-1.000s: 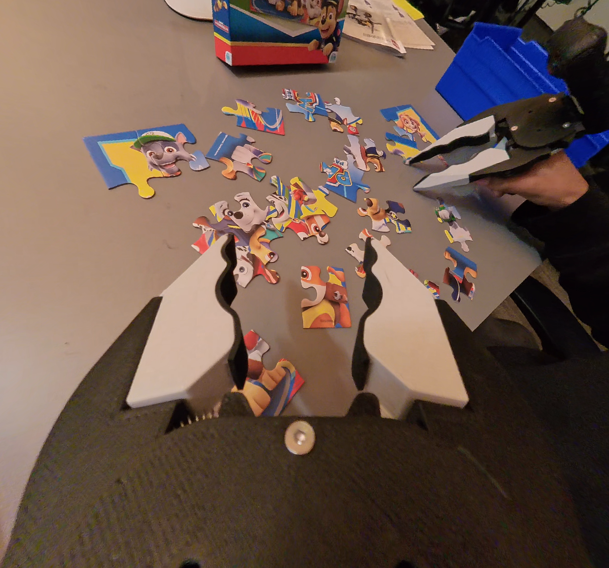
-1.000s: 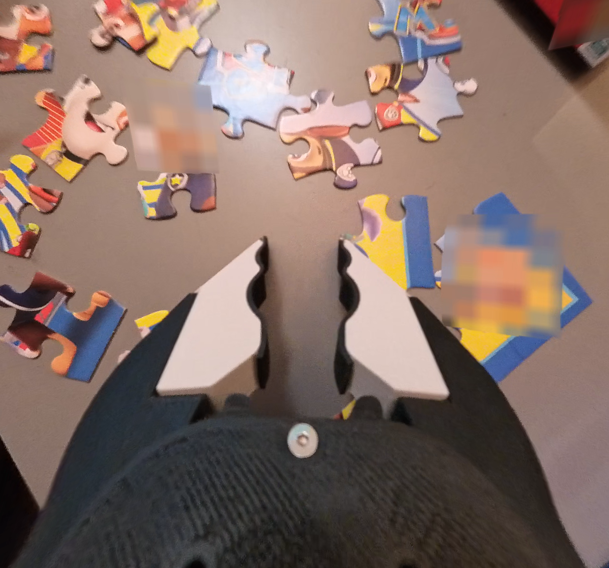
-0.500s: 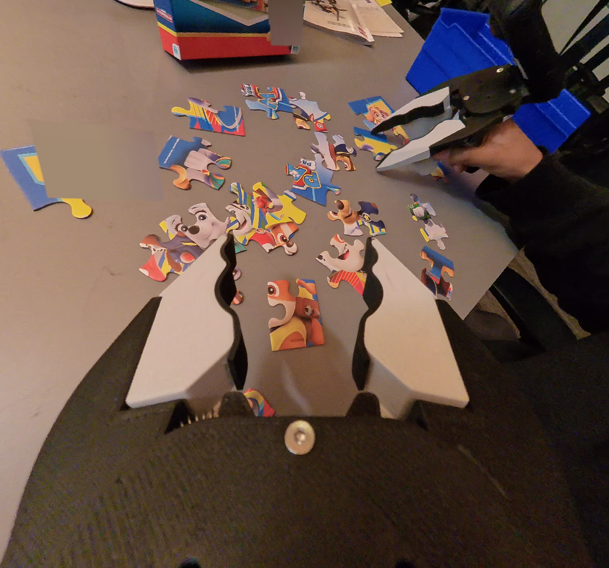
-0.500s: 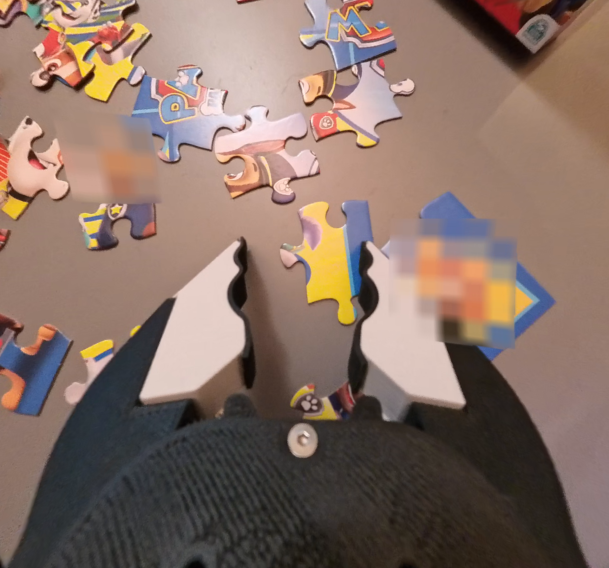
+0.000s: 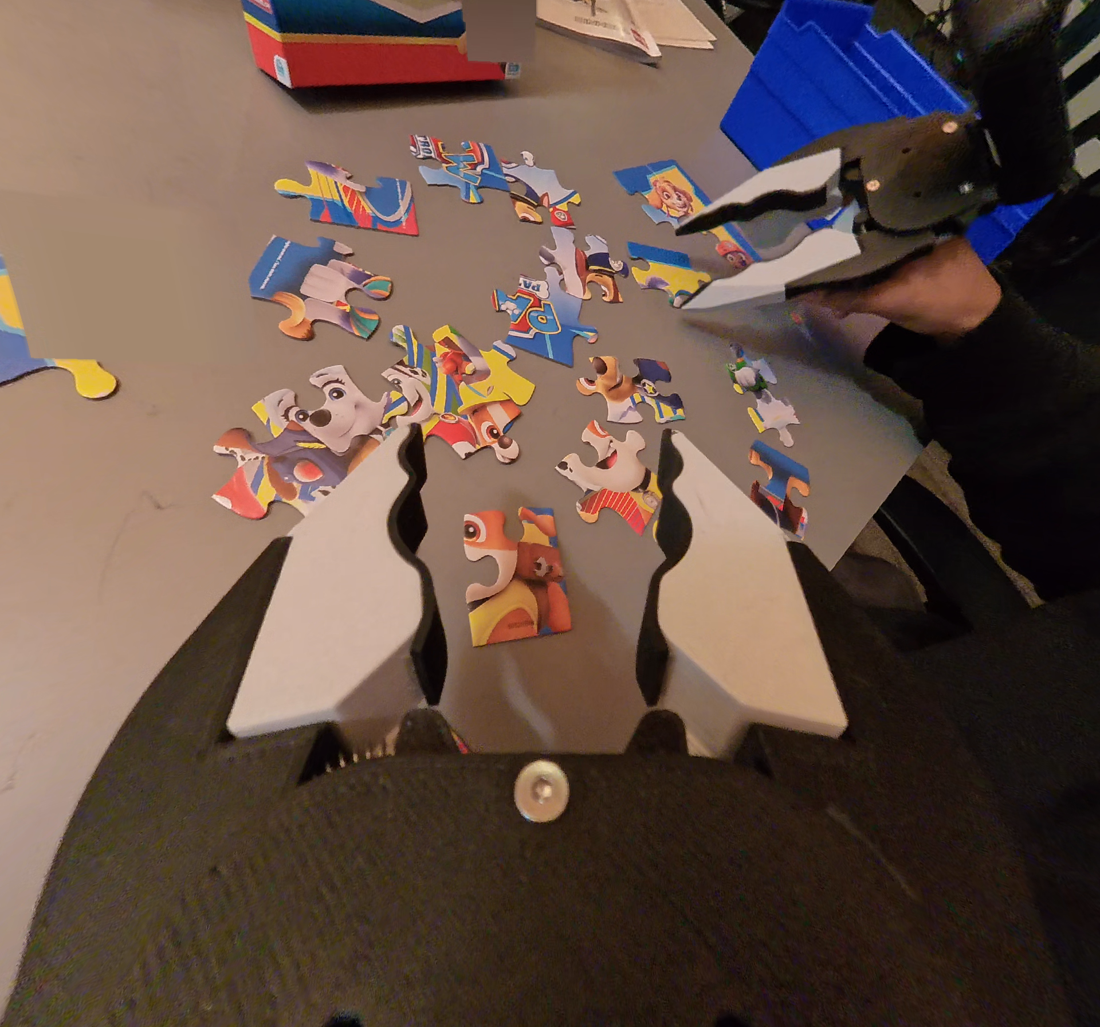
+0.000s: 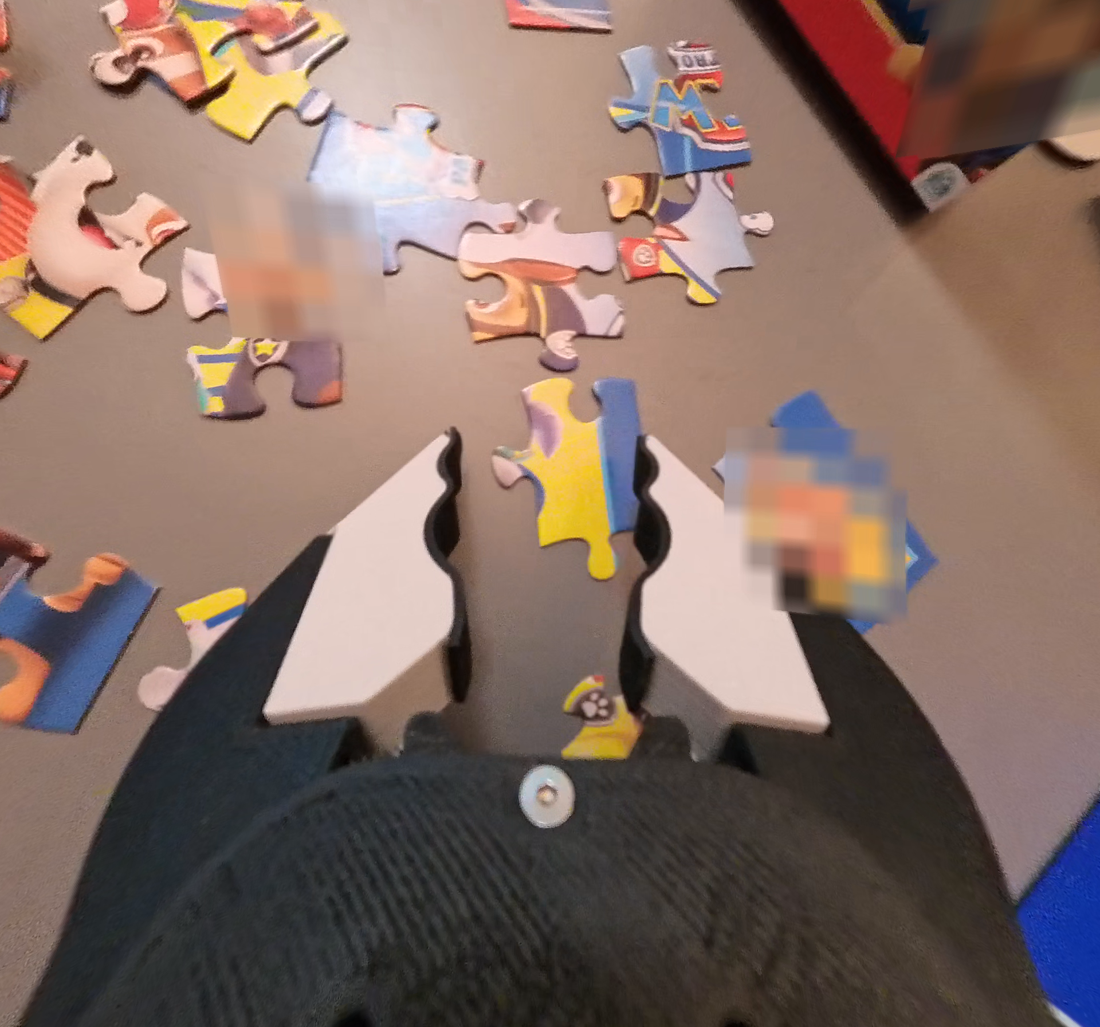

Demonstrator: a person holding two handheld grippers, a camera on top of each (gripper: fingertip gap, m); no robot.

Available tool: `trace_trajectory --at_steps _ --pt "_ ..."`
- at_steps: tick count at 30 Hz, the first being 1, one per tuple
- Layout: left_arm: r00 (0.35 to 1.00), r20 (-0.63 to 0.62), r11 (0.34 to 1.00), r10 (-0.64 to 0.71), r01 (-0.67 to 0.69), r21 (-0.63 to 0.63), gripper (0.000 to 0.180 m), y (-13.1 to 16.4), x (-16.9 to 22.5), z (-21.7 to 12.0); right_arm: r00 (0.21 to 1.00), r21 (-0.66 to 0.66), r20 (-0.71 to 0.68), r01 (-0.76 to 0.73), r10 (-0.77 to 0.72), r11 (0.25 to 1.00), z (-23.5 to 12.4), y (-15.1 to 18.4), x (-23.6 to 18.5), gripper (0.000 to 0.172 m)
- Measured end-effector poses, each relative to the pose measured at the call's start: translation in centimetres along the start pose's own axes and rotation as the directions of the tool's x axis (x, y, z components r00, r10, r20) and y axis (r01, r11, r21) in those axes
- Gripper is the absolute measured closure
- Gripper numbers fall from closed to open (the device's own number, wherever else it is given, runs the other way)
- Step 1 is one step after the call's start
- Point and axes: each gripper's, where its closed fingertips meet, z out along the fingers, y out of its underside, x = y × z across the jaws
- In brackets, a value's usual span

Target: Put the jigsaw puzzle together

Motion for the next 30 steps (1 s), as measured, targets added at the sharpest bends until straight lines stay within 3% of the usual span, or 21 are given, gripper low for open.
trace_trajectory --at_steps 4,7,9,13,17,24,30 --pt "1.000 -0.009 1.000 -0.003 0.003 0.008 0.104 -0.1 0.3 0.0 0.978 -0.048 0.165 -0.122 0.128 0.991 0.9 1.1 0.3 0.105" --pt "1.000 -0.001 1.000 -0.006 0.006 0.009 0.104 0.2 0.2 -0.2 0.976 -0.040 0.188 -0.103 0.108 0.994 0.8 1.1 -0.2 0.111" --pt "1.000 0.006 1.000 -0.017 0.017 0.006 0.104 0.4 -0.1 -0.4 0.983 -0.032 0.173 -0.056 0.061 0.998 0.8 1.2 -0.7 0.122" --pt "0.999 0.003 0.999 -0.037 0.037 0.010 0.104 0.5 -0.6 -0.4 0.982 -0.008 0.176 -0.063 0.063 0.998 0.8 1.0 -1.4 0.124" --pt "1.000 -0.008 1.000 -0.024 0.024 0.012 0.104 0.2 -0.1 -0.2 0.971 0.021 0.231 -0.066 0.059 0.998 0.7 0.6 -2.8 0.146" --pt "0.998 -0.051 1.000 -0.023 0.022 -0.010 0.104 0.6 1.3 0.7 0.946 0.029 0.314 0.071 -0.077 0.997 0.6 -0.3 -7.1 0.145" --pt "0.988 -0.153 0.997 0.024 -0.034 -0.062 0.107 1.4 4.7 2.9 0.967 0.067 0.248 0.041 -0.056 0.997 -1.3 -0.7 -5.8 0.138"
